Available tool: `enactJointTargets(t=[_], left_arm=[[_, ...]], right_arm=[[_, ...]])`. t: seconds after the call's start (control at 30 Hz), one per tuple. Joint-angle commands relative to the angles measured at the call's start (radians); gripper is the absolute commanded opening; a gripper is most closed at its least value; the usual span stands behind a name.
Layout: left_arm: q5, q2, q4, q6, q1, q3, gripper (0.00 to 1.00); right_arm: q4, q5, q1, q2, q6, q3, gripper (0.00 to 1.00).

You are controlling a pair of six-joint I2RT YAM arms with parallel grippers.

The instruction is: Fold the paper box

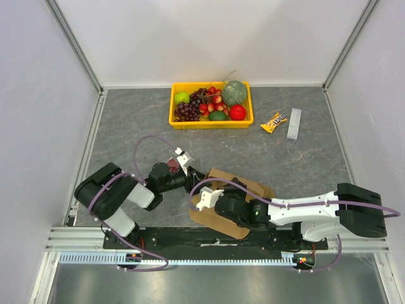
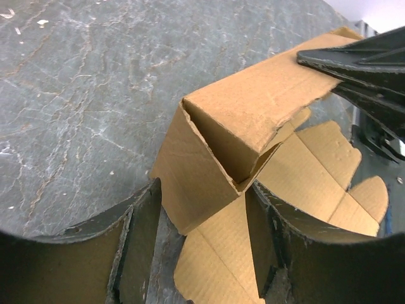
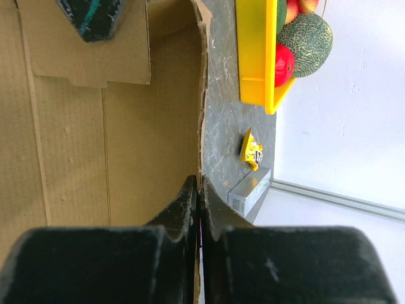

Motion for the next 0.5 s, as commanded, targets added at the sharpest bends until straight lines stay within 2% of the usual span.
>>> enactJointTargets(t=[0.0,0.17,0.47], left_arm=[[-0.177,-0.047,-0.039,0.098,-0.042,0.004,0.61],[-0.314,-0.053,-0.042,0.109,-0.102,0.01,0.61],[-0.464,-0.005,0.002,0.117,-0.176,0.013,0.61]], right_arm=[[0.036,0.014,0.022,-0.007,0.044,-0.008,0.07],[0.043,-0.003,0.033,-0.012,0.064,-0.025,0.09],[0.097,-0.006,0.049,-0.021,0.07,-0.065,0.13]])
